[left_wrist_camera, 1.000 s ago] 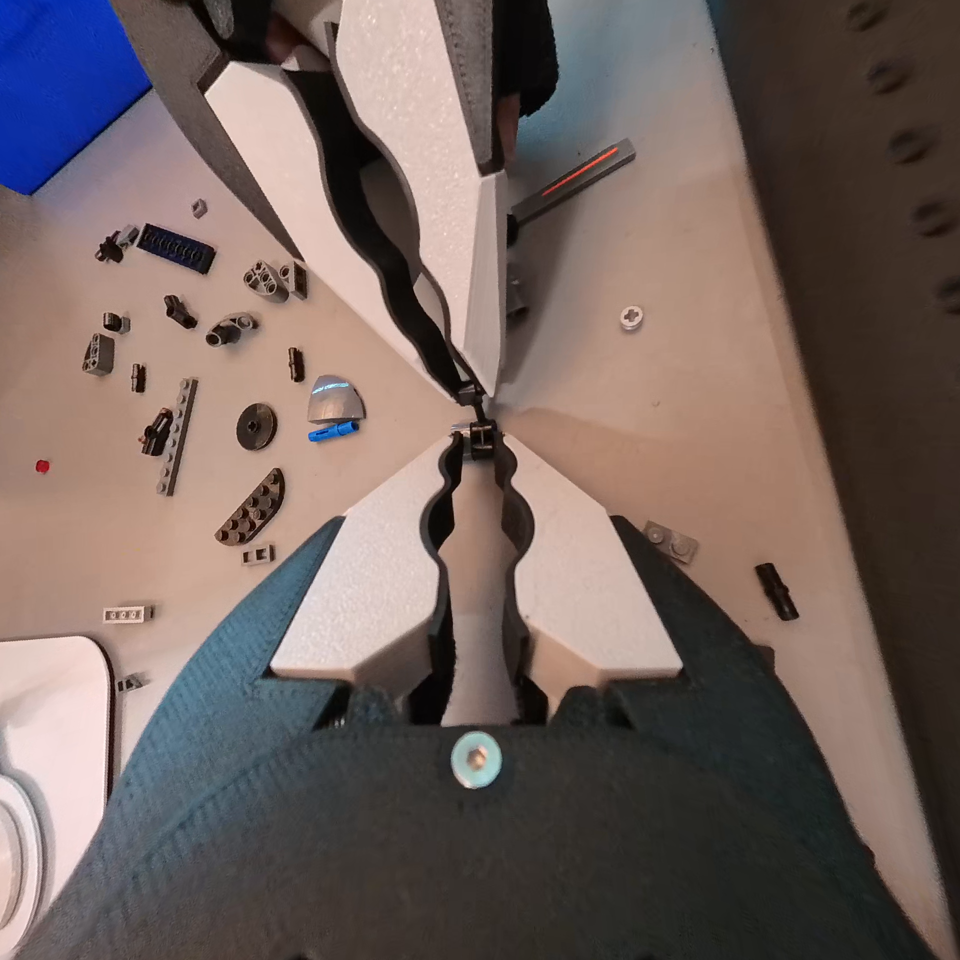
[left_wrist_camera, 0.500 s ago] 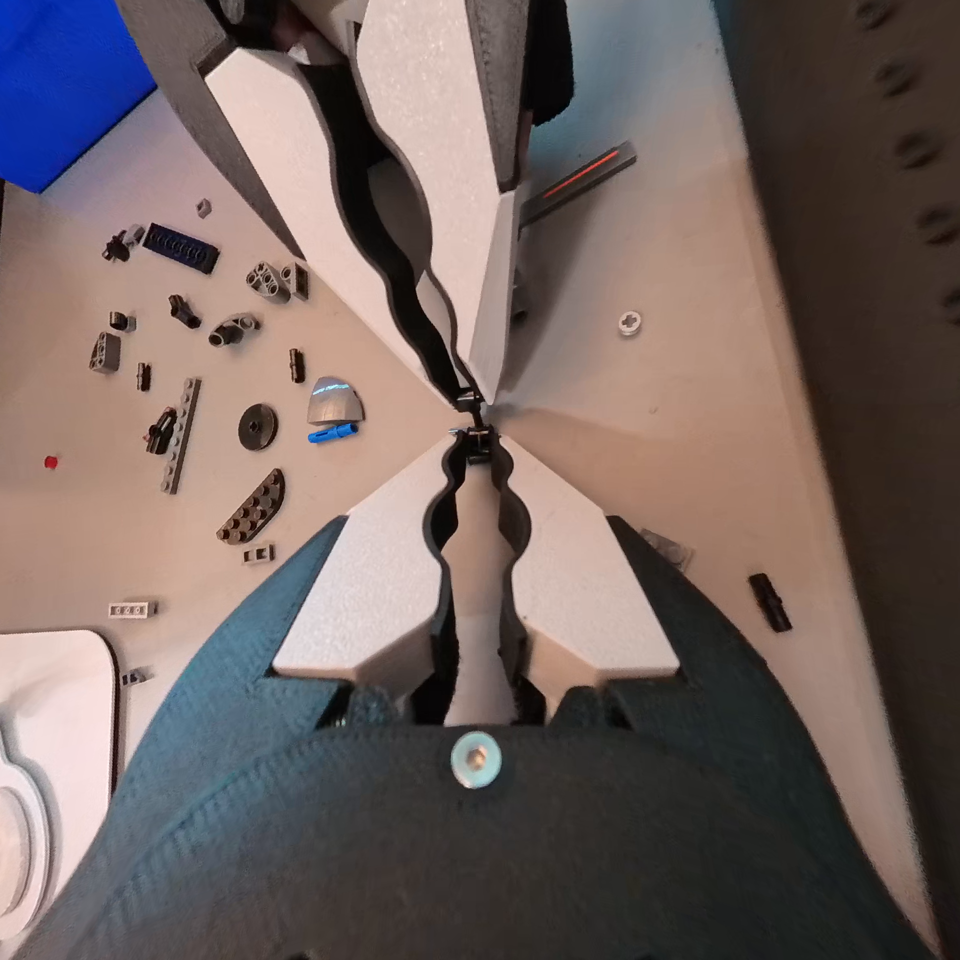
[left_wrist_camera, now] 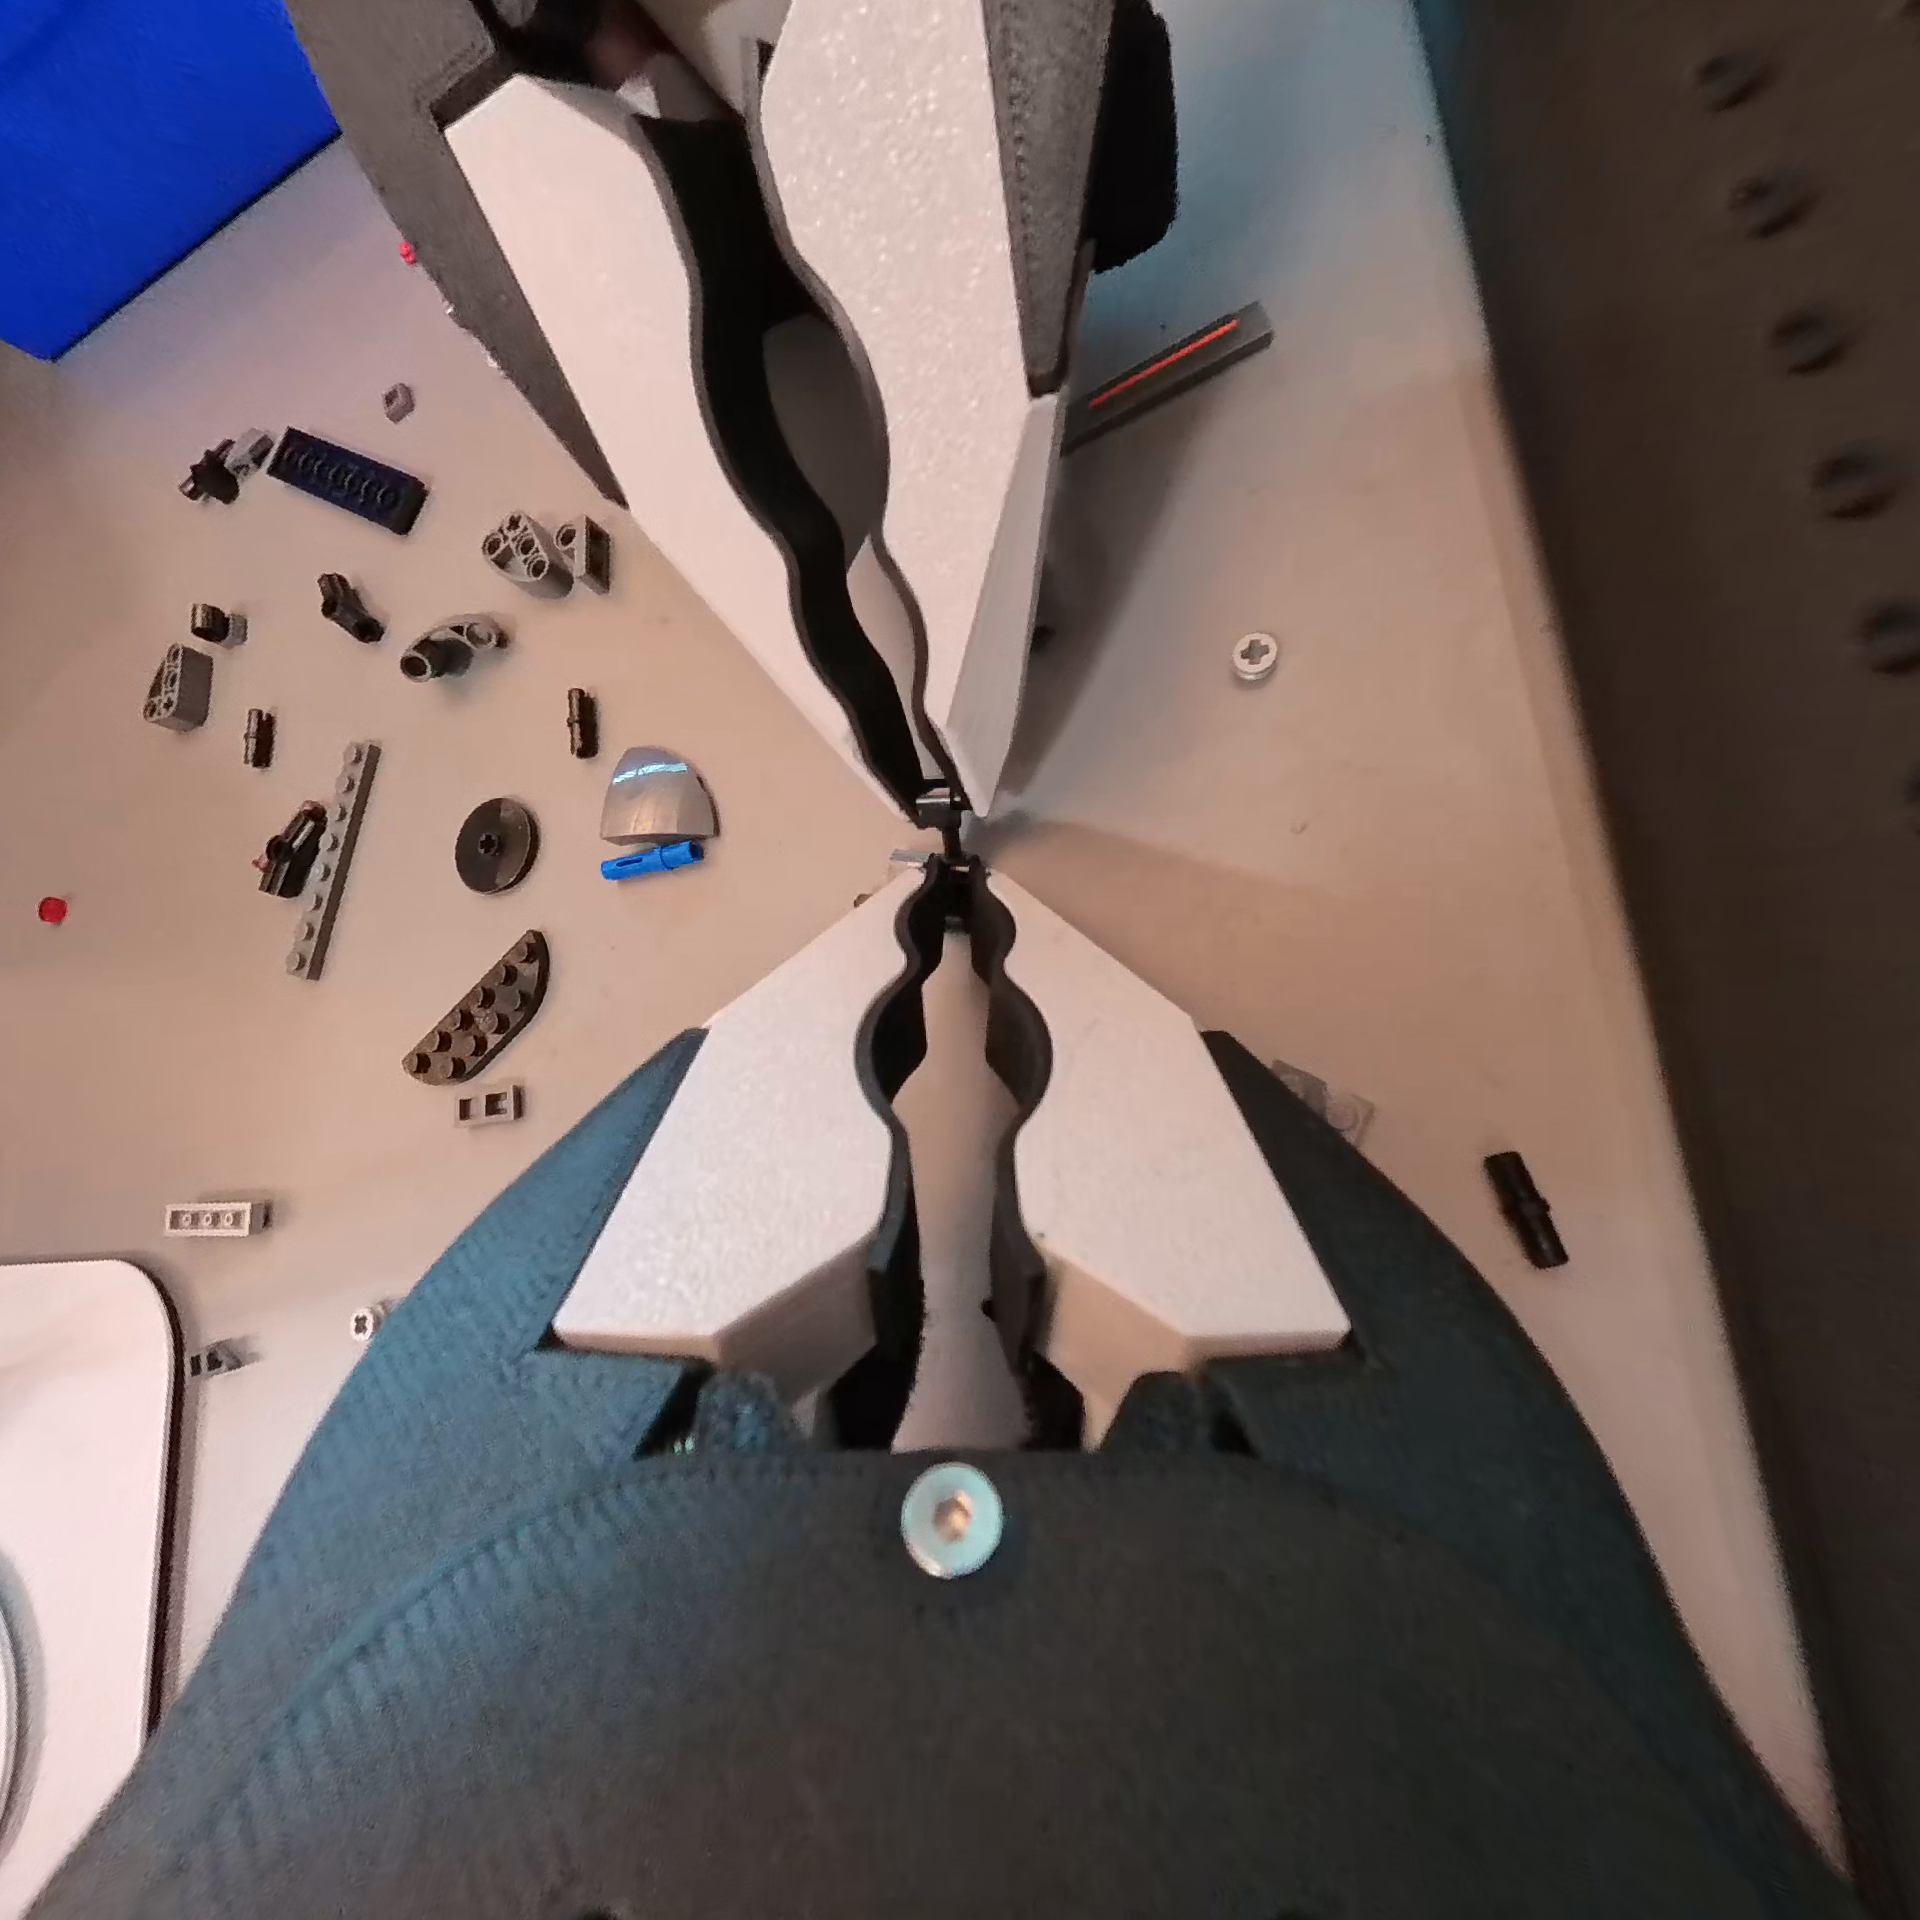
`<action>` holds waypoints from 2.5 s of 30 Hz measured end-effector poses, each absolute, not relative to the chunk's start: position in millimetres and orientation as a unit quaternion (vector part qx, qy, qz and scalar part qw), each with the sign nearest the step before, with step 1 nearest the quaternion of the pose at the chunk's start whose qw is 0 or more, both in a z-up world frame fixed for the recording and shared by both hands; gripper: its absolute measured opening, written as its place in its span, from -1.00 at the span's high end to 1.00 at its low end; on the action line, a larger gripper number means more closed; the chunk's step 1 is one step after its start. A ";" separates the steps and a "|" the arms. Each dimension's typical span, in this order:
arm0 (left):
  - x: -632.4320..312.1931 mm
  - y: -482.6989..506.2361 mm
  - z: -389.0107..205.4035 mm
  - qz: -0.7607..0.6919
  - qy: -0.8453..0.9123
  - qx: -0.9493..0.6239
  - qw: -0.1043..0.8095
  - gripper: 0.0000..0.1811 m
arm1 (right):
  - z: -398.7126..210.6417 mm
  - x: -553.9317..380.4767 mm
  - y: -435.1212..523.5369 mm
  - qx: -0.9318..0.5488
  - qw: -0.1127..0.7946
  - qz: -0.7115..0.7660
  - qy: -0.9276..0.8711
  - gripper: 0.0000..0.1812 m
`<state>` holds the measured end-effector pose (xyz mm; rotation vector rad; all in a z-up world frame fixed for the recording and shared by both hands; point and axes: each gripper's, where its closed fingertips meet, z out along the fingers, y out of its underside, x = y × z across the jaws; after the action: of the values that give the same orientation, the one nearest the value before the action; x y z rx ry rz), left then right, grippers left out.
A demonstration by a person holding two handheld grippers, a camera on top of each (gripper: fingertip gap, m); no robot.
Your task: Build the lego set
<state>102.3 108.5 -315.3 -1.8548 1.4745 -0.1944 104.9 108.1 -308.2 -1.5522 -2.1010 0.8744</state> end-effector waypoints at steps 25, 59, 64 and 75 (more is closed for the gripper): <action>101.4 108.6 -315.3 -0.077 0.568 -0.732 0.368 0.98 | -313.1 99.3 106.8 -0.564 0.191 0.294 -0.748 0.94; 100.8 109.7 -315.5 -0.074 0.571 -0.731 0.367 0.97 | -312.3 99.3 111.6 -0.613 0.177 0.292 -0.713 0.88; 101.0 109.8 -315.5 -0.079 0.569 -0.732 0.366 0.97 | -311.0 97.4 109.9 -0.593 0.189 0.286 -0.728 0.94; 100.2 110.4 -315.6 -0.072 0.568 -0.734 0.365 0.97 | -310.9 96.8 109.5 -0.687 0.116 0.349 -0.627 0.95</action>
<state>100.2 110.4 -315.6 -1.8884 1.4596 -0.1850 96.8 109.5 -310.9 -2.0111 -1.8356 1.0222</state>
